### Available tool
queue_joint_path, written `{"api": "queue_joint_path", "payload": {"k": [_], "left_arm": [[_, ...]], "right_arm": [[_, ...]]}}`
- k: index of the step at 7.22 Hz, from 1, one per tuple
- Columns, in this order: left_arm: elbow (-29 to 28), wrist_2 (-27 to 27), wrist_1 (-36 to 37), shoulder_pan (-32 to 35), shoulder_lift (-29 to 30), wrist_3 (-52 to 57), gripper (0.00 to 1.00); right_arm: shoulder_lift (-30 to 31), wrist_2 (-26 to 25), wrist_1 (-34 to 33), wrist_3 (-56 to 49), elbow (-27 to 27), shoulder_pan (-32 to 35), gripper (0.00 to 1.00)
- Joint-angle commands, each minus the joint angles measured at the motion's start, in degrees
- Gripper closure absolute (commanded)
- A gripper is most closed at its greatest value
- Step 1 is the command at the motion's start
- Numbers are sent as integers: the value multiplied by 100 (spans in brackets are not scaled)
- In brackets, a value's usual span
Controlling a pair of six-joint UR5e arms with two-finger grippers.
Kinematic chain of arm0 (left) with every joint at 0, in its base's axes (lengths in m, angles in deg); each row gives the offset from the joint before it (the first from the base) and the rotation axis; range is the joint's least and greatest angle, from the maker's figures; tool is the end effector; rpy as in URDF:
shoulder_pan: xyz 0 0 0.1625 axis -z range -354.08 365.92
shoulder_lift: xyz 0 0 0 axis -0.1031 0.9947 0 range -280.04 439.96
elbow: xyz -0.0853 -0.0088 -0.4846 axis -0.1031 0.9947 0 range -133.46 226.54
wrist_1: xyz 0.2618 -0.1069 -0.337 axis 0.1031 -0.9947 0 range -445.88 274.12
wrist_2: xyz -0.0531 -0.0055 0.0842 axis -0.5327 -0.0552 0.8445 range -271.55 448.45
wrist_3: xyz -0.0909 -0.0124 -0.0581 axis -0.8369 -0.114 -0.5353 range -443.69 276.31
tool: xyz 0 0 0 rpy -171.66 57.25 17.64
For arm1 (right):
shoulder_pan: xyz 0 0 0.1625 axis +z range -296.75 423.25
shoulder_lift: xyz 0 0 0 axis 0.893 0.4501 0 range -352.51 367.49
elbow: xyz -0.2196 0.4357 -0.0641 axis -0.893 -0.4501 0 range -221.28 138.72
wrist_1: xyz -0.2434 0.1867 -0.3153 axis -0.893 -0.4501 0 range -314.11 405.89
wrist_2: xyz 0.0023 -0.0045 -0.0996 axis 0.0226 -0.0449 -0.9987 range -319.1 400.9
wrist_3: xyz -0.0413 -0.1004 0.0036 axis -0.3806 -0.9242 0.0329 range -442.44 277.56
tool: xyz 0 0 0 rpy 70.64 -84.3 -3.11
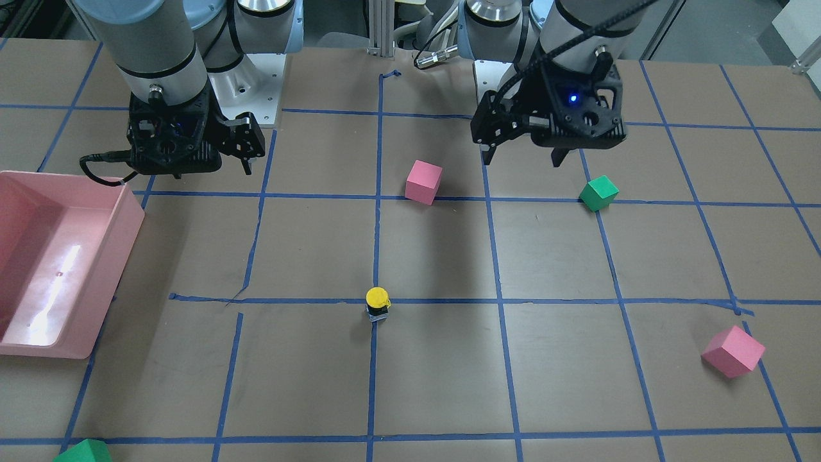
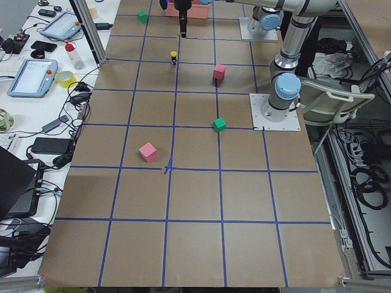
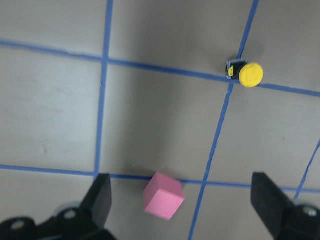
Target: Align button upright
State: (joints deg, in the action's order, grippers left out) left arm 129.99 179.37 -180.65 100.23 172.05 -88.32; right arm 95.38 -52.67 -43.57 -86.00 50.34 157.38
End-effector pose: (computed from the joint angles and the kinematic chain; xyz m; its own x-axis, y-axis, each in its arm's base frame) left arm -0.1714 -0.5236 0.5778 -0.9998 -0.0055 -0.0166 -0.0056 1.0000 0.0039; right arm 0.1641 -0.5173 0.5114 -0.9888 -0.1381 0.0574 -0.1334 0.9880 0.0781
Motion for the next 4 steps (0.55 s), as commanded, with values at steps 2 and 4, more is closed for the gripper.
{"api": "queue_joint_path", "payload": {"k": [2, 4], "left_arm": [[127, 506, 47, -710, -191, 691, 0], [118, 532, 38, -888, -235, 797, 0]], "right_arm": [[0, 6, -36, 14, -5, 9, 0], [0, 14, -19, 5, -5, 26, 0]]}}
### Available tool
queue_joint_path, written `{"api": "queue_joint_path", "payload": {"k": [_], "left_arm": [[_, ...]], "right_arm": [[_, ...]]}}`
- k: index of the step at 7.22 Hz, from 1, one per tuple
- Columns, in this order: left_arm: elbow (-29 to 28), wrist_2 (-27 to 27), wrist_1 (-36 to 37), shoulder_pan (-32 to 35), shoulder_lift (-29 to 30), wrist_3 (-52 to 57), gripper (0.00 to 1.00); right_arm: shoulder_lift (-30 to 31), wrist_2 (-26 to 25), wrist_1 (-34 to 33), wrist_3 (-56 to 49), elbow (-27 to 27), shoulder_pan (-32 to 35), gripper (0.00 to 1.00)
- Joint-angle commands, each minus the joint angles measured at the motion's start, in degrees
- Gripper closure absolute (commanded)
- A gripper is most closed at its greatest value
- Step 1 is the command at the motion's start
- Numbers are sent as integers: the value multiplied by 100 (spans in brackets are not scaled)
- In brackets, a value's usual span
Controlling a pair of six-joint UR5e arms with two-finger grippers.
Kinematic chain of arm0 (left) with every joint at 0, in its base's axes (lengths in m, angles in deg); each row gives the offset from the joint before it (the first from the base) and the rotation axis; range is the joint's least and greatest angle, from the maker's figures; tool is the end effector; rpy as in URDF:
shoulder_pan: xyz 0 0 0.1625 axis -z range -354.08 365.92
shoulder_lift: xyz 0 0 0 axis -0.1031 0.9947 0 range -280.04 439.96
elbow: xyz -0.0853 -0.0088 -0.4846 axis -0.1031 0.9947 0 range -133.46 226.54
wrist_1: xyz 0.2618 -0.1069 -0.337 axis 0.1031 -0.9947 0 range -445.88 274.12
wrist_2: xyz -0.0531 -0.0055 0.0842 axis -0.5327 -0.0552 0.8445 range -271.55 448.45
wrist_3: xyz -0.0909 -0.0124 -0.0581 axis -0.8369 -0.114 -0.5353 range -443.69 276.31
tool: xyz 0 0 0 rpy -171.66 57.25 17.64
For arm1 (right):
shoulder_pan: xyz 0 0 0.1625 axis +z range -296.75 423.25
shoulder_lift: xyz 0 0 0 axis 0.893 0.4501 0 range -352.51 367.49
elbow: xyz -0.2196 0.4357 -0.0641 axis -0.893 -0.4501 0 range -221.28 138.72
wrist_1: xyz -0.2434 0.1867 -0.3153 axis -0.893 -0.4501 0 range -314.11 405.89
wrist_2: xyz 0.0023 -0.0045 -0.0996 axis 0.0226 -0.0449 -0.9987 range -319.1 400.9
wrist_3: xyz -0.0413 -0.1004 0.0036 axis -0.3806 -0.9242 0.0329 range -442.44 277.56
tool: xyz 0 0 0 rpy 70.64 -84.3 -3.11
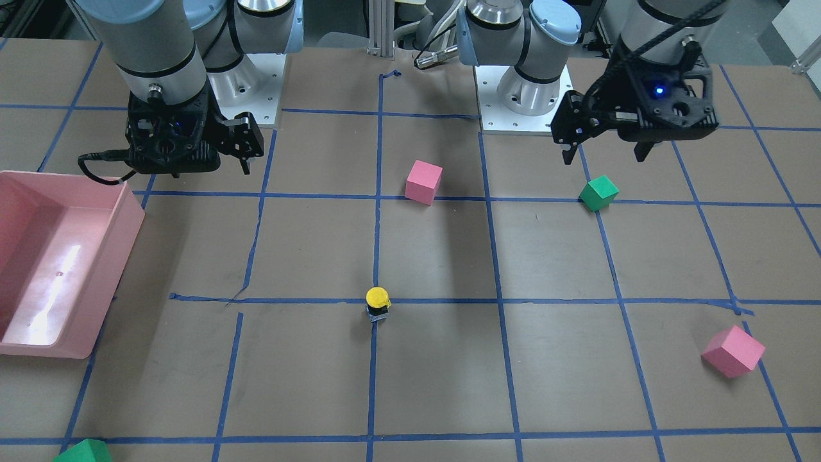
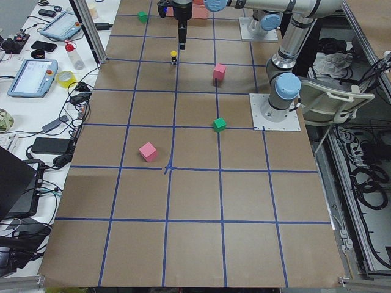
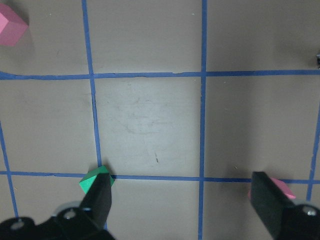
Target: Align button upright
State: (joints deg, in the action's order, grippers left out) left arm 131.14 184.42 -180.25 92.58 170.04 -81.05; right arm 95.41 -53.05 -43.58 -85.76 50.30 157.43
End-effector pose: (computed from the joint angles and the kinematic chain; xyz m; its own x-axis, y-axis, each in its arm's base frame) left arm -0.0915 -0.5258 0.5872 -0.9944 -0.0137 -0.1048 -0.0125 0.9999 -0.0119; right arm 0.1639 -0.5171 0.5121 -0.9887 -0.1352 0.0644 -0.1301 0.9885 0.0769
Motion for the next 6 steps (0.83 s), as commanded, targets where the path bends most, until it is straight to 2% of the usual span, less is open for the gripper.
{"api": "queue_joint_path", "payload": {"k": [1, 2, 3, 4, 5, 6], "left_arm": [[30, 35, -2, -132, -51, 157, 0], [39, 27, -2, -132, -60, 167, 0], [39, 26, -2, -132, -60, 167, 0], [48, 18, -2, -123, -69, 158, 0], [57, 26, -10, -123, -86, 158, 0], [57, 18, -19, -123, -87, 149, 0]], "right_arm": [[-29, -60, -35, 76, 8, 13, 0], [-38, -53, -79, 286, 8, 12, 0], [-342, 61, -314, 758, 8, 47, 0], [-633, 79, -830, 1024, -18, 169, 0], [-949, 410, -1087, 948, -27, 414, 0], [-1222, 500, -1969, 956, -9, 669, 0]]}}
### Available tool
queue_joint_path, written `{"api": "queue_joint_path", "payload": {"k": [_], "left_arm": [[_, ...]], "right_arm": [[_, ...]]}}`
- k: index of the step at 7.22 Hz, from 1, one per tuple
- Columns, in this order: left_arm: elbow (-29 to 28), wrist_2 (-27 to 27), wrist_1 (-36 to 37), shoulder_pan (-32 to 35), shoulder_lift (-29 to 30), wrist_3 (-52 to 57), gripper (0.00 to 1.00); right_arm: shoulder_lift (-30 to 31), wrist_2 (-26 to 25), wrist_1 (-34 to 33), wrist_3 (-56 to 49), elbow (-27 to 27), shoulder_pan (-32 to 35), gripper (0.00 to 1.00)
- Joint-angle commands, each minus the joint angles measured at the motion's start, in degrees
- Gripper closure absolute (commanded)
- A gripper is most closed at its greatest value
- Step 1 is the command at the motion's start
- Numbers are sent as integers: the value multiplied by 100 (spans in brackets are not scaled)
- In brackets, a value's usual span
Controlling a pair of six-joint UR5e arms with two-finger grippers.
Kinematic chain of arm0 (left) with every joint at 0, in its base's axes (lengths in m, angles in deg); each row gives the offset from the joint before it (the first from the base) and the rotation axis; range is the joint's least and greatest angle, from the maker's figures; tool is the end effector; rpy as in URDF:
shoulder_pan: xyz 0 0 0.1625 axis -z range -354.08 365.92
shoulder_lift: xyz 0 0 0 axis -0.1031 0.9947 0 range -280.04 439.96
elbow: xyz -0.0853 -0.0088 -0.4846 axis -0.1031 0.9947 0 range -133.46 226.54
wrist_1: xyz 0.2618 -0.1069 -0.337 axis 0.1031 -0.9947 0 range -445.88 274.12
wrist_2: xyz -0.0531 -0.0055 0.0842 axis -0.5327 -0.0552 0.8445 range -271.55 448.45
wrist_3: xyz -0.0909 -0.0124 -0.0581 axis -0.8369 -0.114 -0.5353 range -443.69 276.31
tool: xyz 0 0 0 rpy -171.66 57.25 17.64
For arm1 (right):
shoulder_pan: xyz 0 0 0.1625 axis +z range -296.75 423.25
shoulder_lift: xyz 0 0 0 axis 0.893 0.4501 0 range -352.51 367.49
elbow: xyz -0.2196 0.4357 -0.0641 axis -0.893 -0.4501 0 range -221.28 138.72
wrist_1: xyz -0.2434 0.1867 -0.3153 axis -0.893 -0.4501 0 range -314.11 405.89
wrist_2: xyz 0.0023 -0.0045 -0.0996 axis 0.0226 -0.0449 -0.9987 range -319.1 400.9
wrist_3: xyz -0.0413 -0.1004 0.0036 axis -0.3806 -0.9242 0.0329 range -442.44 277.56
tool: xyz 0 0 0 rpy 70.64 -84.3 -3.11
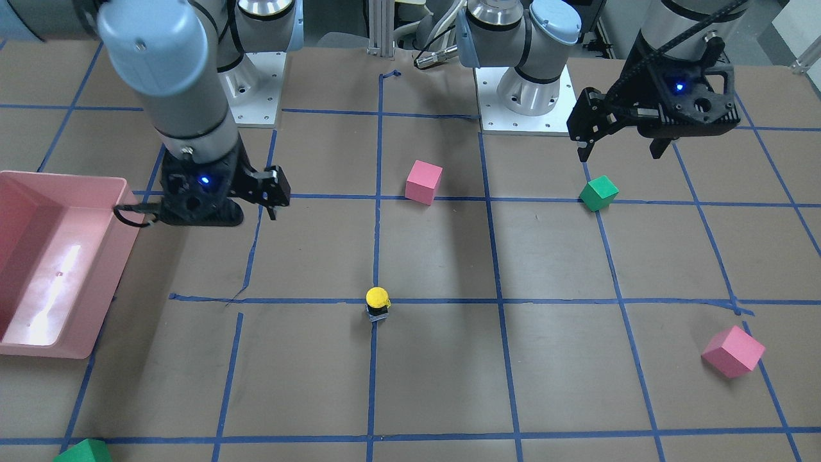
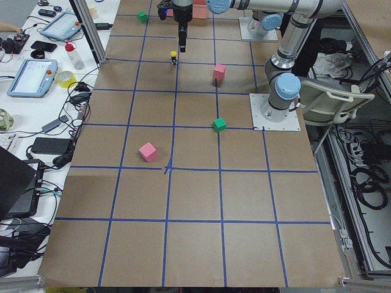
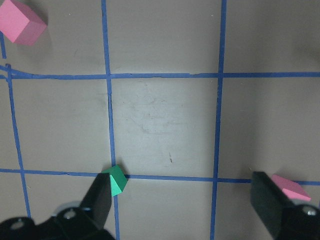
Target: Align button upright
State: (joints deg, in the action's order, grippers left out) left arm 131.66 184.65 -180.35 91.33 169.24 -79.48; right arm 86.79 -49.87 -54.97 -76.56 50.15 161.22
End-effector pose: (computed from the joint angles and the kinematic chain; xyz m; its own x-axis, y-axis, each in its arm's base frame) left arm -0.0801 -0.5209 0.5895 -0.9940 -0.0083 -0.1093 -0.0071 0.9999 -0.0119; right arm 0.2135 -0.5744 0.4471 -0.9992 -0.0367 0.0157 -0.0364 0.9991 0.0206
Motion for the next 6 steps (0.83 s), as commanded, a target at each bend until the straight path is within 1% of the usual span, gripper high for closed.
{"api": "queue_joint_path", "payload": {"k": [1, 2, 3, 4, 5, 6], "left_arm": [[48, -31, 8, 1, -16, -86, 0], [84, -92, 78, -16, -16, -217, 0], [93, -537, 87, -25, -7, -384, 0], [102, -576, 78, -25, -7, -290, 0], [102, -576, 78, -16, -7, -271, 0], [102, -550, 78, -25, -7, -254, 0]], "right_arm": [[-667, 340, -1456, 45, 24, 484, 0], [-1035, 594, -1637, 28, 146, 512, 0], [-1169, 613, -2535, 28, 208, 512, 0], [-1380, 614, -3014, 37, 278, 530, 0], [-1460, 675, -3479, 45, 296, 530, 0], [-1522, 1041, -3667, 89, 296, 530, 0]]}}
